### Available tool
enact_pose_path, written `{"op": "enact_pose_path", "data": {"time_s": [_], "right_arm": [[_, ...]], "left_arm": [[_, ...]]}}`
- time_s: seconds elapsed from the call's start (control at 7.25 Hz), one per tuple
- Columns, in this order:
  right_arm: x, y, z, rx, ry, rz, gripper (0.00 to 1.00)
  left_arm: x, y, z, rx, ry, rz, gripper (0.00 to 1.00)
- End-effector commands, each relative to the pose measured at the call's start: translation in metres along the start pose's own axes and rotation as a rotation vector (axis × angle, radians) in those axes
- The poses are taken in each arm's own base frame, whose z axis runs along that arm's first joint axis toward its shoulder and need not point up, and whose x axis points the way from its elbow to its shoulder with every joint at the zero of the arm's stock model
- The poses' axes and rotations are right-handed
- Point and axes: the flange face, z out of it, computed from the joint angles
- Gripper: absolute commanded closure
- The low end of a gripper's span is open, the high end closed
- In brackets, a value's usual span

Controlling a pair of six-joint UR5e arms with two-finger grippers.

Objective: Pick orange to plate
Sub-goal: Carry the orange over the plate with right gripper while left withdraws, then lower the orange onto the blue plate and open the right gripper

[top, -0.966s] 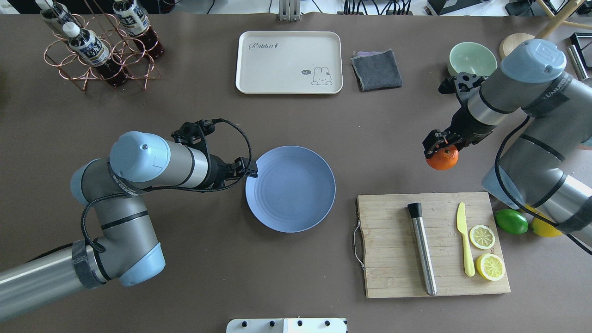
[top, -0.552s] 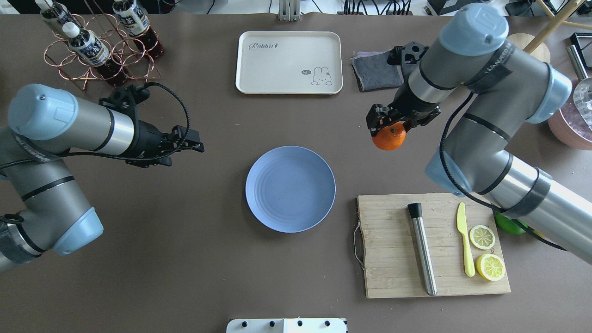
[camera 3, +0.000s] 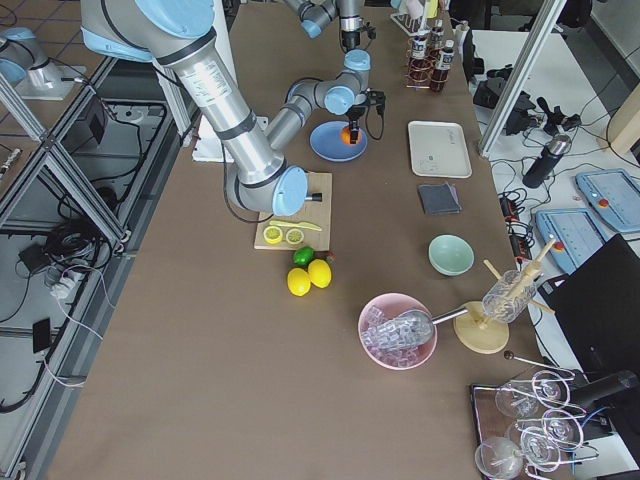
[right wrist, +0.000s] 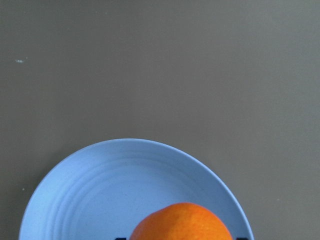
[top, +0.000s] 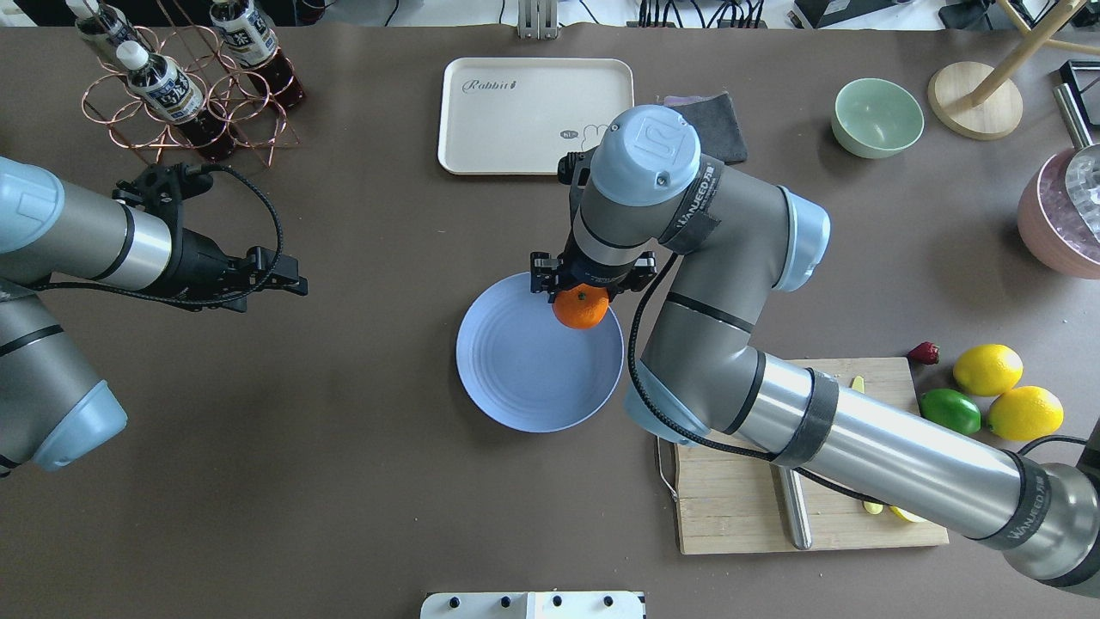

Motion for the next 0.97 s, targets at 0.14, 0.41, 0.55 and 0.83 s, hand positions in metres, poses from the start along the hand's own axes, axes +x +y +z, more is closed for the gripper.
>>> {"op": "enact_pose_path", "data": {"time_s": [0.14,0.41,0.55,0.83], "right_arm": [[-0.023,0.026,0.035,-0.014,-0.01,0.017,1.0],[-0.02,0.029,0.057,-0.022,0.002,0.011,1.0],[-0.02,0.03,0.065,-0.021,-0.005,0.007,1.0],[-0.024,0.03,0.06,-0.015,-0.018,0.004,0.04]], "left_arm": [[-0.005,-0.001,0.002,0.003,-0.008,-0.001,0.03],[-0.004,0.0,0.001,0.003,-0.007,-0.005,0.03],[-0.003,0.0,0.001,0.004,-0.006,-0.004,0.03],[-0.003,0.0,0.0,0.006,-0.005,-0.006,0.03]]}}
